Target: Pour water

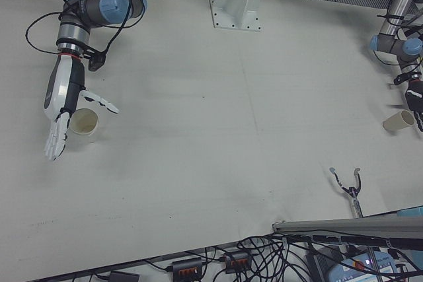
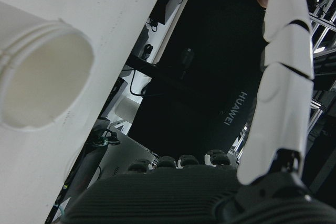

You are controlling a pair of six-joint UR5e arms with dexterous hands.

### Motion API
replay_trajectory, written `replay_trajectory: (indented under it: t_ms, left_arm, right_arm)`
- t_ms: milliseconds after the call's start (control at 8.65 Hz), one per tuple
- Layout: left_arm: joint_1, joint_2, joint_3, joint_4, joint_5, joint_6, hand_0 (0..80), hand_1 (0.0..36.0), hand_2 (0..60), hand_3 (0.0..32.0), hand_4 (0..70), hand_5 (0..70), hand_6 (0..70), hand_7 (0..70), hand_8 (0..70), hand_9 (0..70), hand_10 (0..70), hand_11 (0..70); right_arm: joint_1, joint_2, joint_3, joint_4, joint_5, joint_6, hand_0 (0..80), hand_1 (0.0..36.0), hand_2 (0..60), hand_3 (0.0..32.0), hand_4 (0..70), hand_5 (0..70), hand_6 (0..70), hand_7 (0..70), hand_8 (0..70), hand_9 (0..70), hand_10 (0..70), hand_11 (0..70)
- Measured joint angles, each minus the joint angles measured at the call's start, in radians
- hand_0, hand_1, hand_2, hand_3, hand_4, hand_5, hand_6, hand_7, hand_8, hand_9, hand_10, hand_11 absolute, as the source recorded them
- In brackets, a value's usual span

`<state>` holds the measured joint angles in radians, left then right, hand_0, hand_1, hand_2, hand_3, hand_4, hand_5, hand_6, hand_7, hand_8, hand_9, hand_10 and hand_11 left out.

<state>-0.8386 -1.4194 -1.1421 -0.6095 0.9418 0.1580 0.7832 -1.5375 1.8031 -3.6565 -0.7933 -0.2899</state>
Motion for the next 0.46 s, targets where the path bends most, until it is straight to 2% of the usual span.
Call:
replay_trajectory:
  t_ms: [116,231,462]
  left_arm:
    - [-0.001,0.009,-0.010,0.002,0.002,-0.001,50.9,8.5,0.0,0.0,16.0,0.0,0.0,2.5,0.0,0.0,0.0,1.3]
    - [-0.002,0.020,-0.035,0.020,0.004,-0.012,50.6,7.4,0.0,0.0,15.6,0.0,0.0,2.5,0.0,0.0,0.0,1.0]
    - [-0.011,0.036,-0.118,0.084,0.008,-0.038,50.8,7.9,0.0,0.0,15.7,0.0,0.1,2.8,0.0,0.0,0.0,1.2]
  right_arm:
    - [0.032,-0.019,0.102,-0.049,-0.003,-0.002,54.1,23.4,10.2,0.0,1.9,0.0,0.0,0.9,0.0,0.0,0.0,0.0]
    - [0.076,-0.033,0.189,-0.081,-0.005,-0.010,53.5,23.0,11.0,0.0,2.2,0.0,0.0,1.3,0.0,0.0,0.0,0.0]
    - [0.162,-0.042,0.310,-0.110,-0.017,-0.043,53.1,22.3,10.1,0.0,2.9,0.0,0.0,1.3,0.0,0.0,0.0,0.0]
